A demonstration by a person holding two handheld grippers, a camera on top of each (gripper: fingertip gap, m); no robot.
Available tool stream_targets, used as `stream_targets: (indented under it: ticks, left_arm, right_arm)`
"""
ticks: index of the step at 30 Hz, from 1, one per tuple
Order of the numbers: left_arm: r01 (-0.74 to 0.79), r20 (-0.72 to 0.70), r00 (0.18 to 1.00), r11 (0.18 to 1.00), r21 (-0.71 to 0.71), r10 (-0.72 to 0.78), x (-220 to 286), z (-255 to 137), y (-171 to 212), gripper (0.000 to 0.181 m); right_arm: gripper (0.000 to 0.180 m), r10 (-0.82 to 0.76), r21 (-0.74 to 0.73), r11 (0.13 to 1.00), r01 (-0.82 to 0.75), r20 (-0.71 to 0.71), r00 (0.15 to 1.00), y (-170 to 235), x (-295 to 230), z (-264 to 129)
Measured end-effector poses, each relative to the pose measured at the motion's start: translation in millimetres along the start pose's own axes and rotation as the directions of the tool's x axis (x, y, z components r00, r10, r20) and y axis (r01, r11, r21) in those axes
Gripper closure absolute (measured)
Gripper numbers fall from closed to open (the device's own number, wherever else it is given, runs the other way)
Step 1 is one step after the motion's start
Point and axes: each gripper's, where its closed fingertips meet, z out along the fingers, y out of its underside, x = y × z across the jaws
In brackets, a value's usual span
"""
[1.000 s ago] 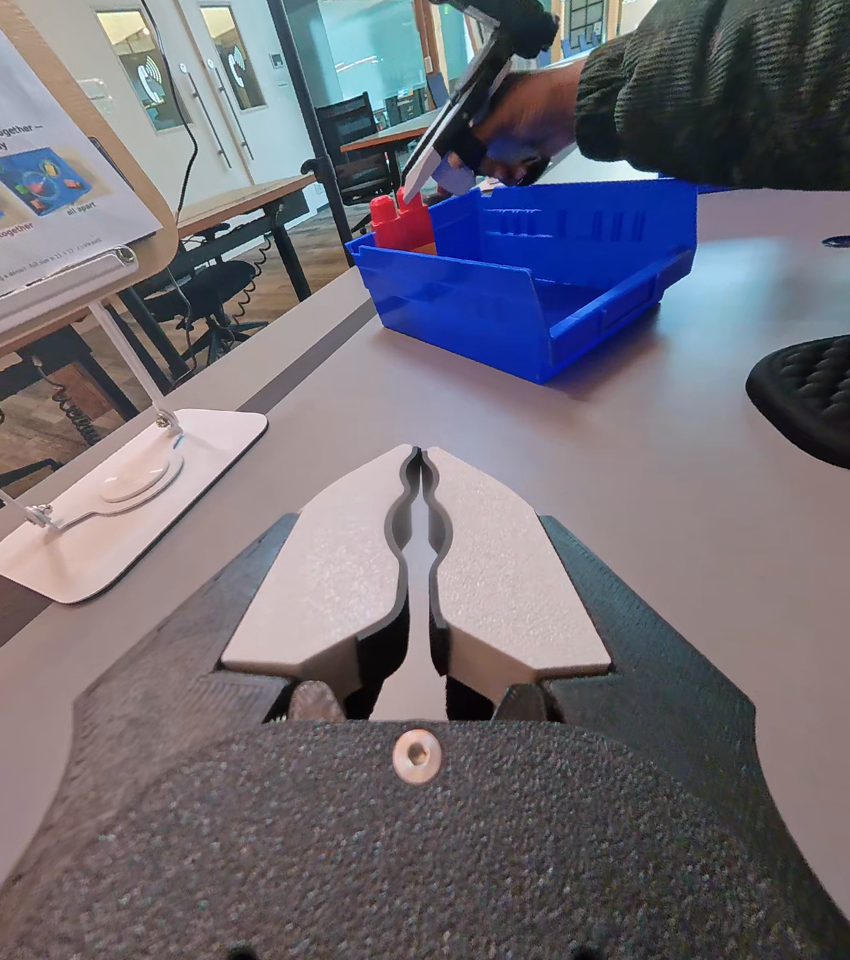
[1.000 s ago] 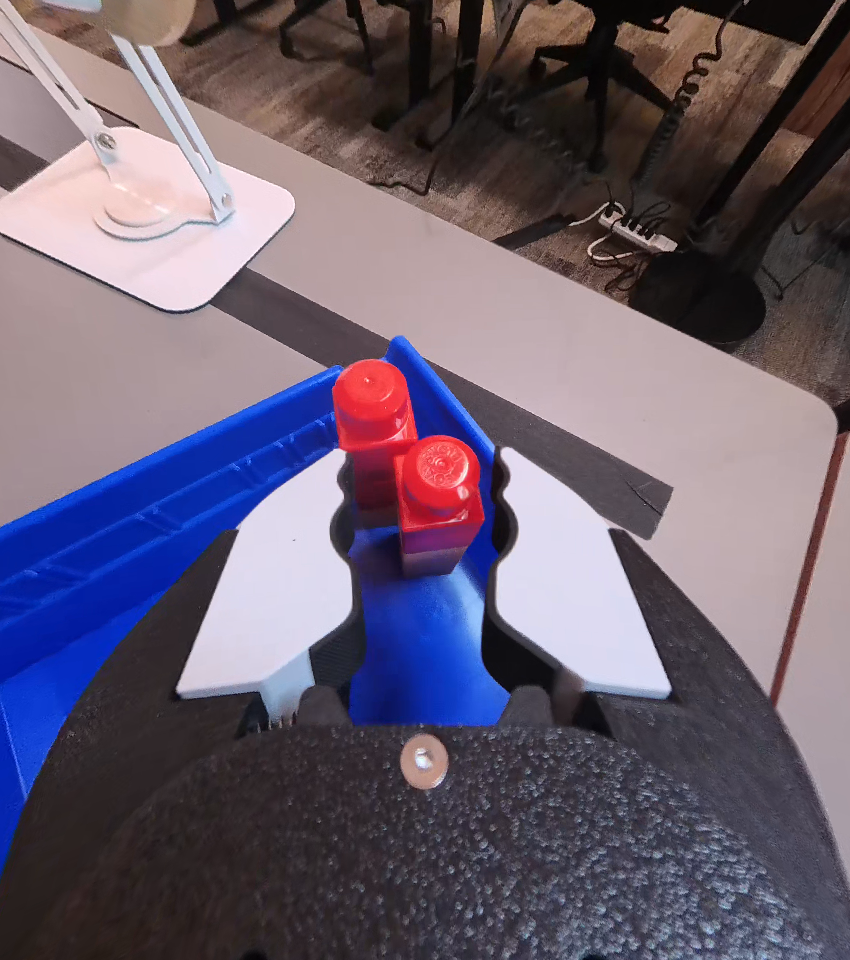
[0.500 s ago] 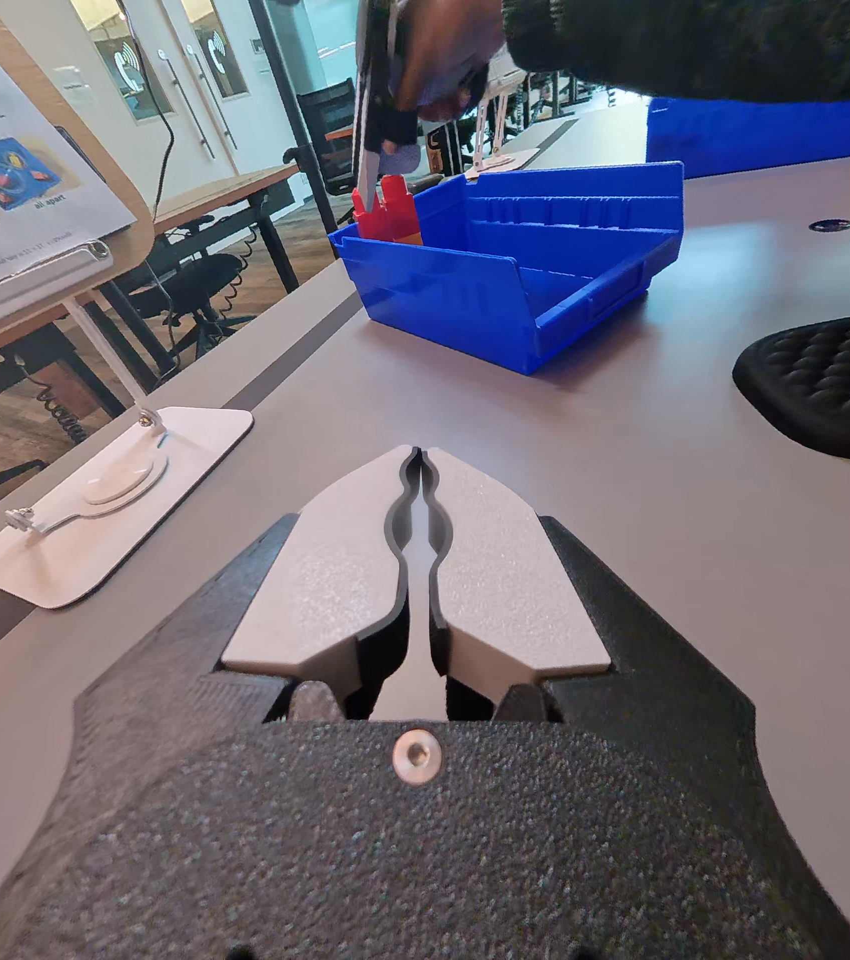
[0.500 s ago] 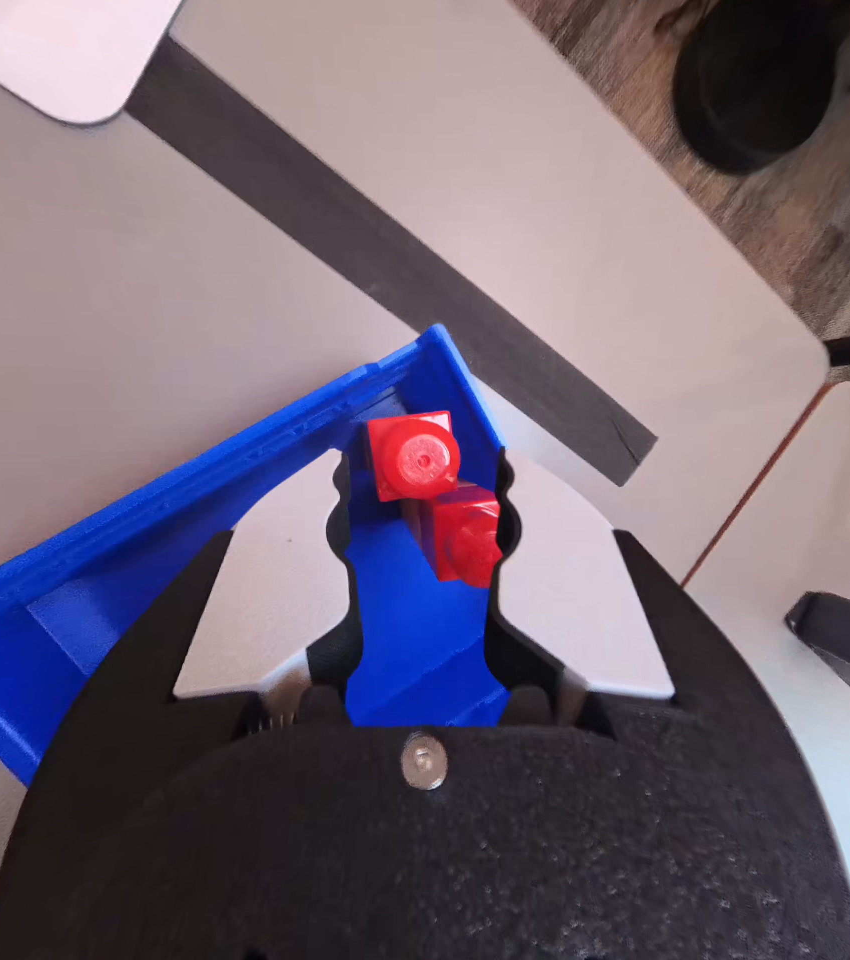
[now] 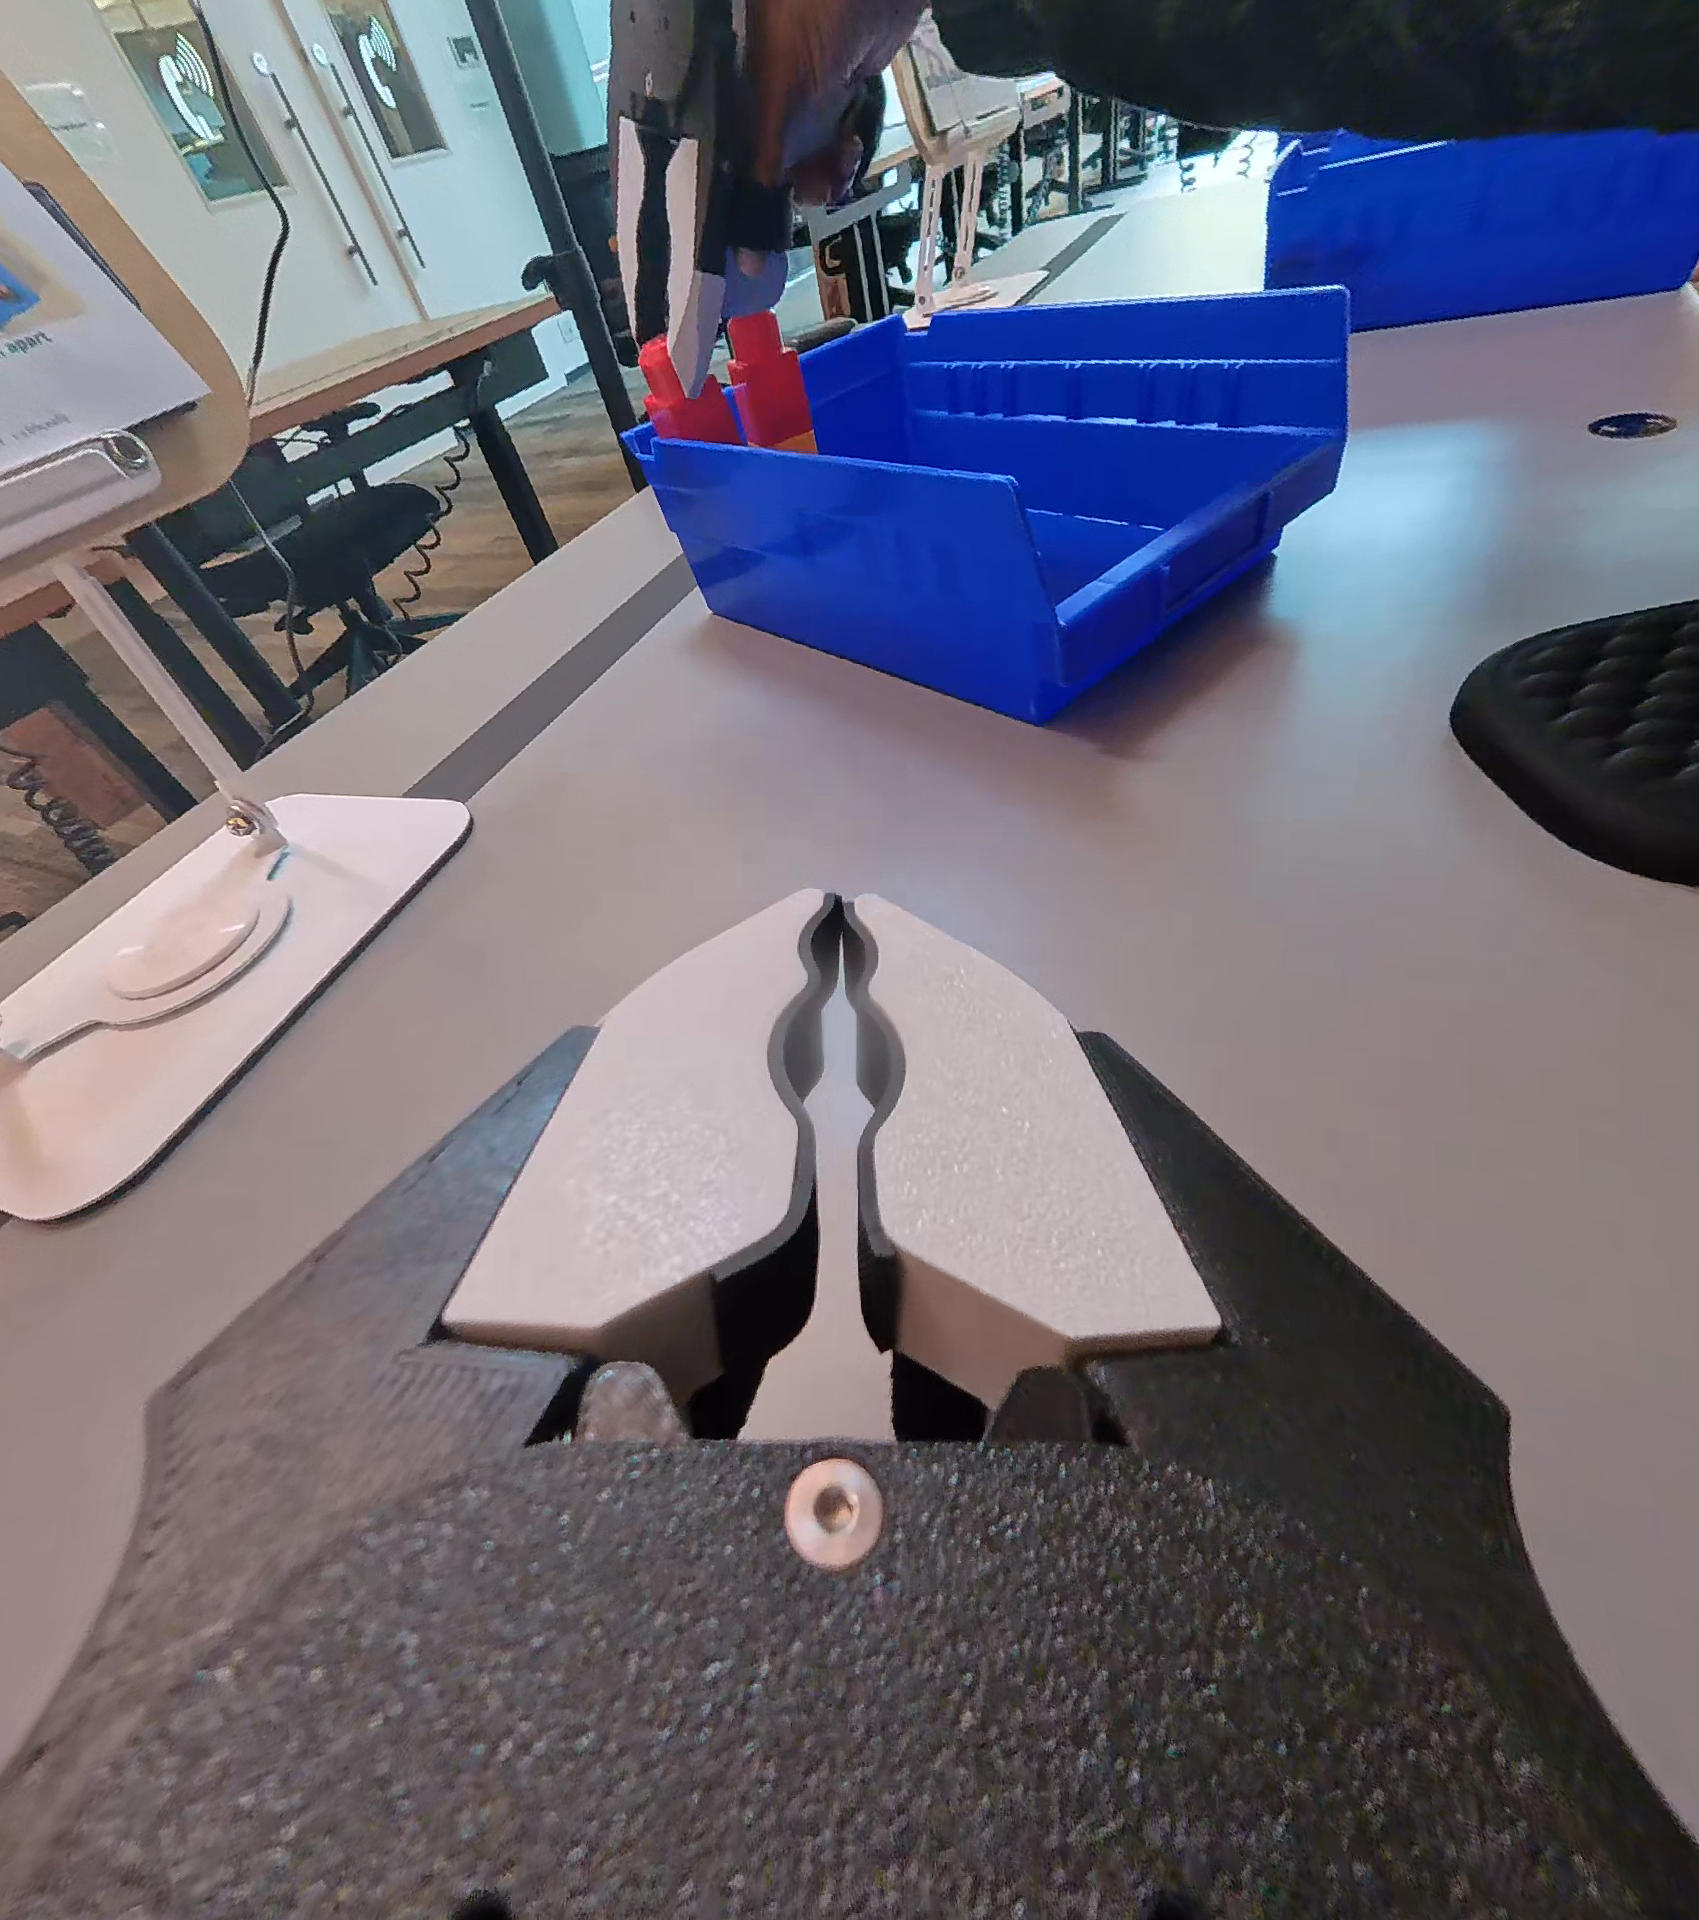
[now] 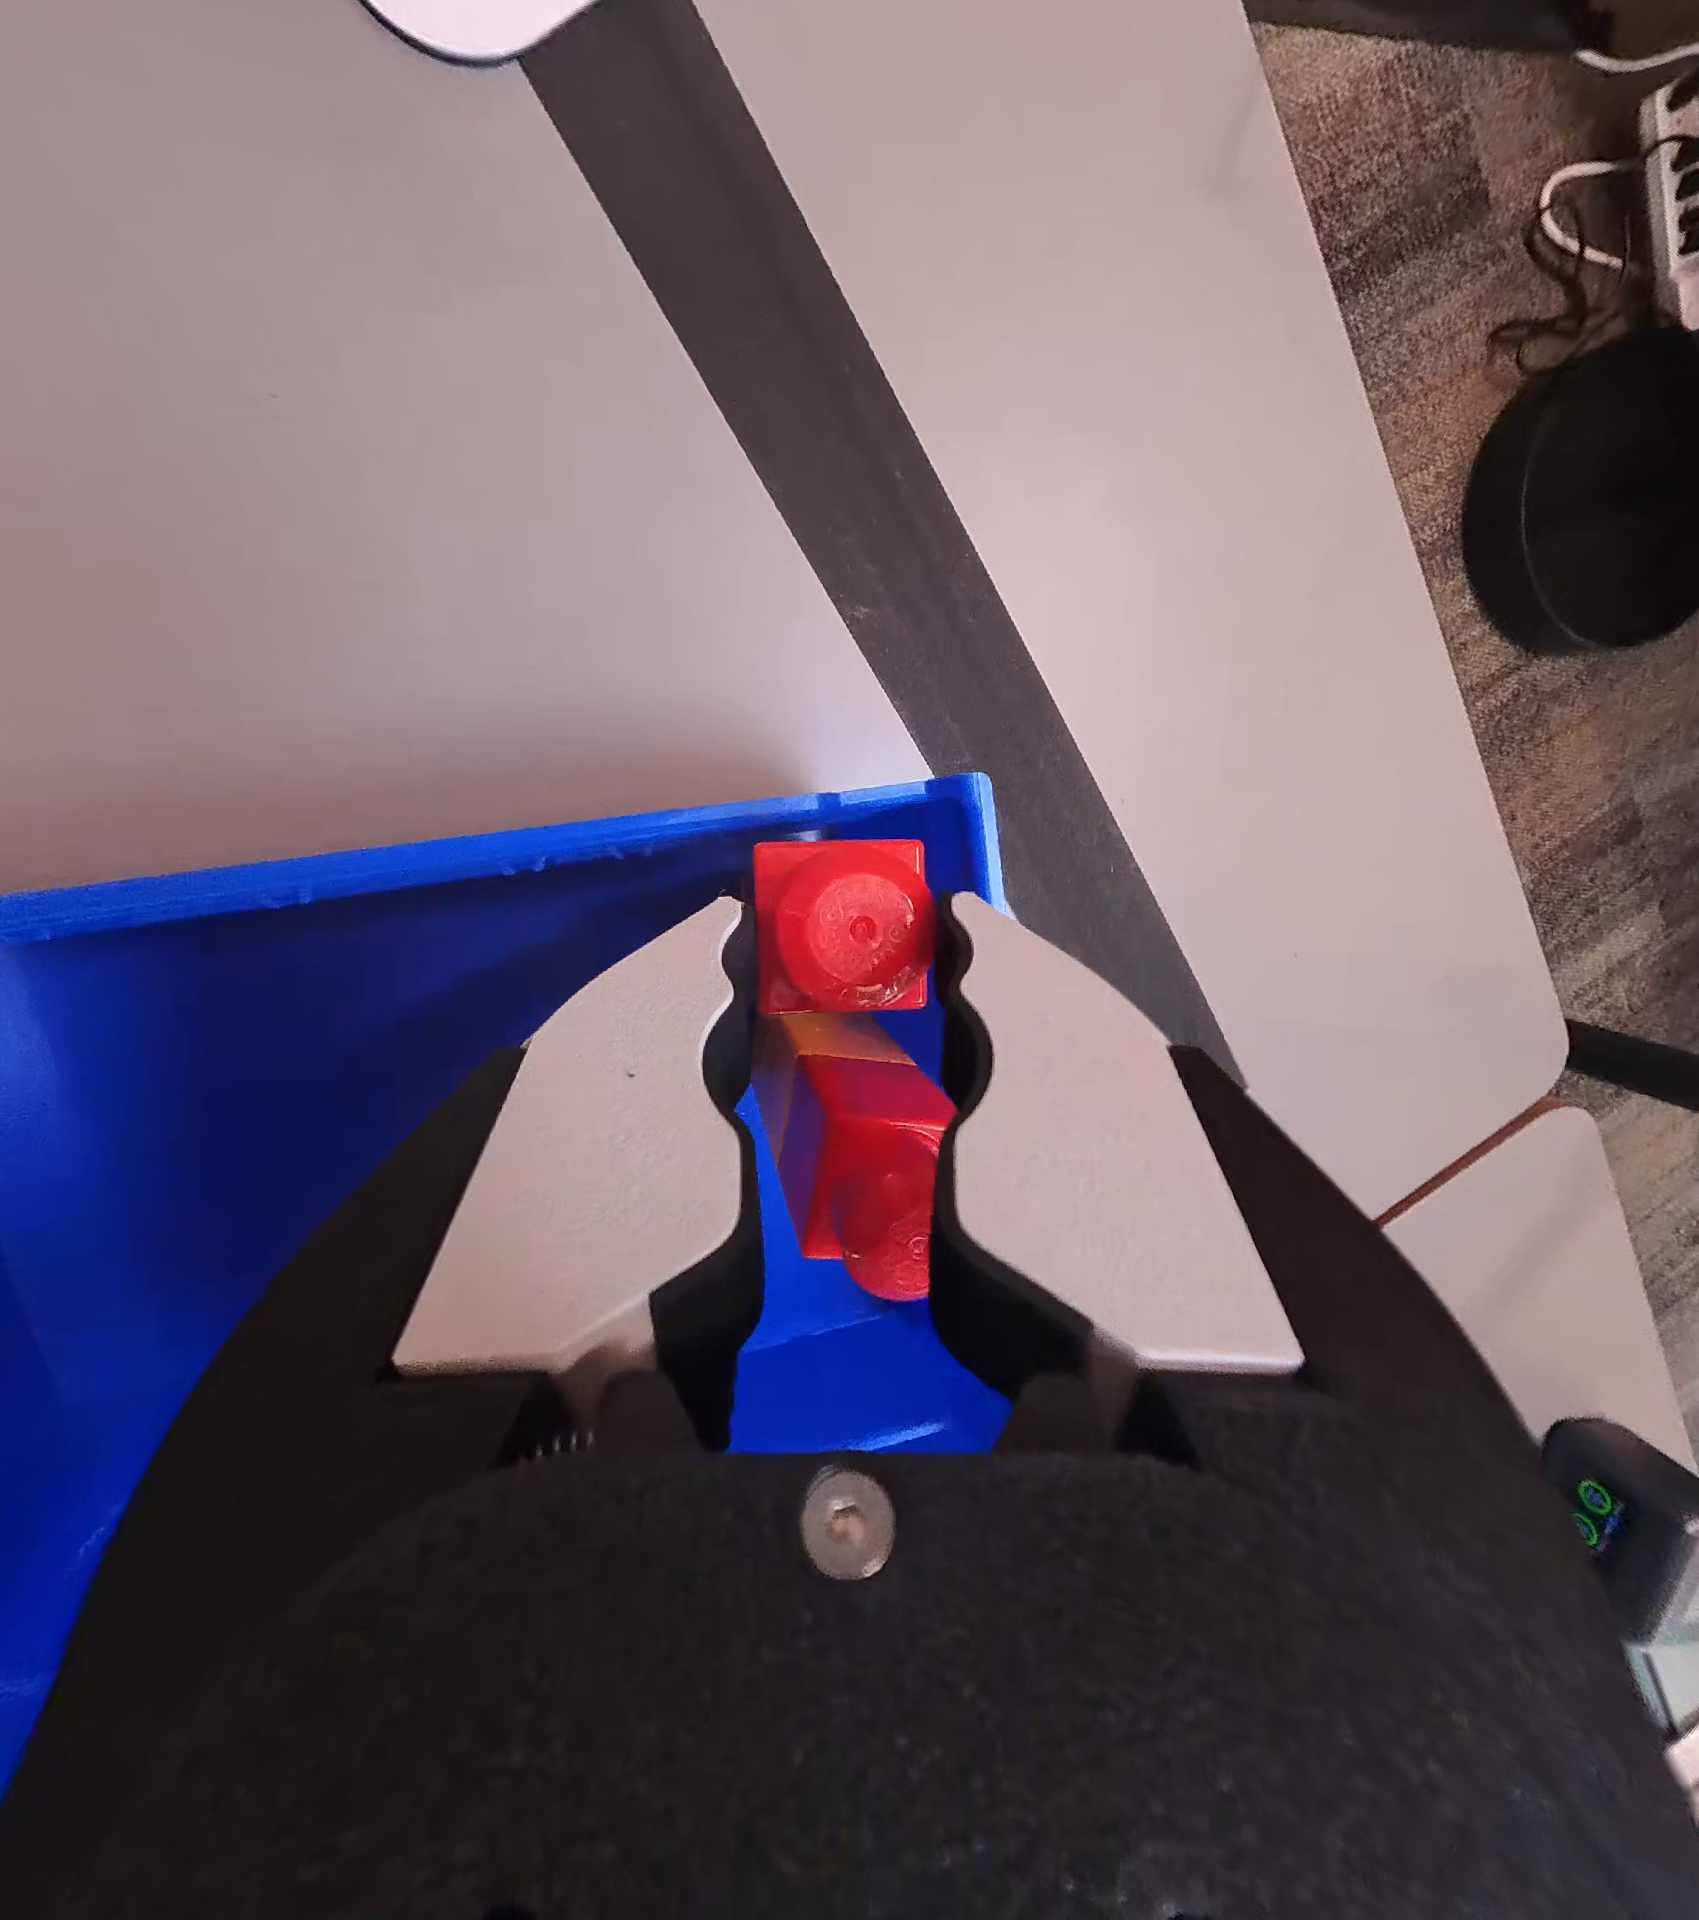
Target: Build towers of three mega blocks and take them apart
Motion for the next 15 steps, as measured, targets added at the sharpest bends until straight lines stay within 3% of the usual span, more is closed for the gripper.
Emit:
stream_targets:
  ticks: [7, 15]
  left_arm:
    - [-0.001, -0.017, 1.0, 1.0, -0.011, 0.001, 3, 3, 3, 0.181]
    - [-0.005, -0.021, 1.0, 1.0, -0.016, 0.005, 5, 4, 4, 0.181]
  right_arm:
    - [0.146, -0.02, 0.012, 1.0, 0.02, -0.01, 1.0, 6, 2, -2]
    - [0.127, 0.056, -0.012, 0.998, -0.057, -0.055, 0.997, 12, 11, -24]
